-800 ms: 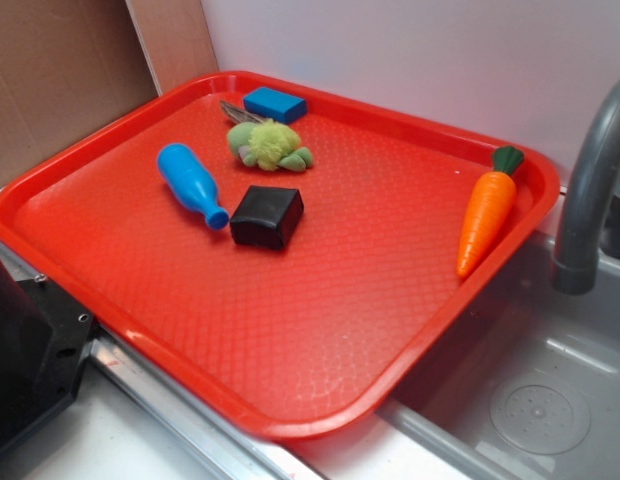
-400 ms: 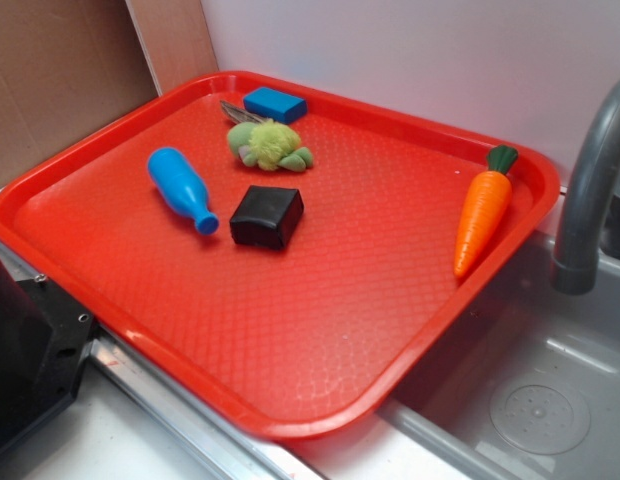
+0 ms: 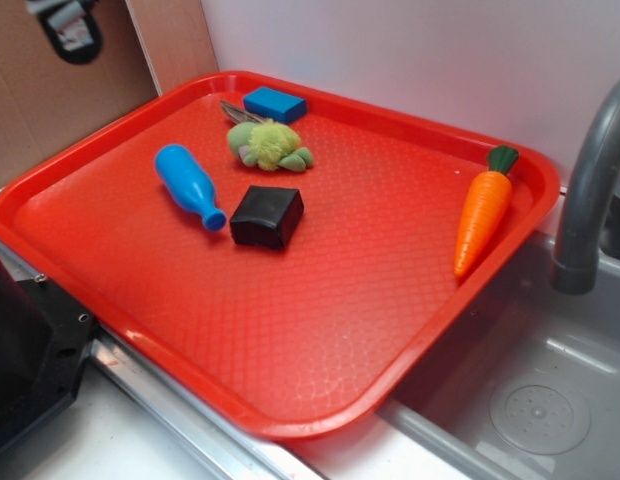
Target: Grab the green animal.
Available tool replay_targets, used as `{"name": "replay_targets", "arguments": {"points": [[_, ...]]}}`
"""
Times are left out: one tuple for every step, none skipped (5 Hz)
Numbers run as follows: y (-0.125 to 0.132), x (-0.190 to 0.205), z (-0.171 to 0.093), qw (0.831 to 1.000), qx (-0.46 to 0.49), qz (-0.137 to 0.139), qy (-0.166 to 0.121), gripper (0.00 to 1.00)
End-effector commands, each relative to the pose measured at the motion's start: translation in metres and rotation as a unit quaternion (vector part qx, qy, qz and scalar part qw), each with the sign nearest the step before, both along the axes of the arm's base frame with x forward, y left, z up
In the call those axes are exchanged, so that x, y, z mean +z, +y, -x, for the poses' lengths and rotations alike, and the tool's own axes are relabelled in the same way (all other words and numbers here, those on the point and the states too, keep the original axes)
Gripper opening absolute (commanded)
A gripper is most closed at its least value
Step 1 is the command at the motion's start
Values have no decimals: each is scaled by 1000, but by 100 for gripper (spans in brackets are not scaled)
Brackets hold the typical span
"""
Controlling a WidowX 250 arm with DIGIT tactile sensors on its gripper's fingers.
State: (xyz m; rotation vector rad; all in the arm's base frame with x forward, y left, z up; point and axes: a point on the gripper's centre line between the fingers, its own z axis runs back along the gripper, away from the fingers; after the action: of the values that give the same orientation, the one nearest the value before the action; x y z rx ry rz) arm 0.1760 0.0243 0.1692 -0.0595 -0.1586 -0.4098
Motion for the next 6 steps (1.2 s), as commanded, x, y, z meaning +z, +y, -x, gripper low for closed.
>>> {"name": "replay_targets", "arguments": {"points": [[5, -51, -70, 992, -116, -33, -26, 100], [7, -76, -84, 990, -138, -34, -17, 100], [8, -114, -95, 987, -150, -54, 24, 100], [4, -137, -113, 982, -182, -54, 14, 100], [-5, -159, -115, 981, -184, -55, 43, 0], [-14, -155, -105, 981, -173, -71, 51, 0]]}}
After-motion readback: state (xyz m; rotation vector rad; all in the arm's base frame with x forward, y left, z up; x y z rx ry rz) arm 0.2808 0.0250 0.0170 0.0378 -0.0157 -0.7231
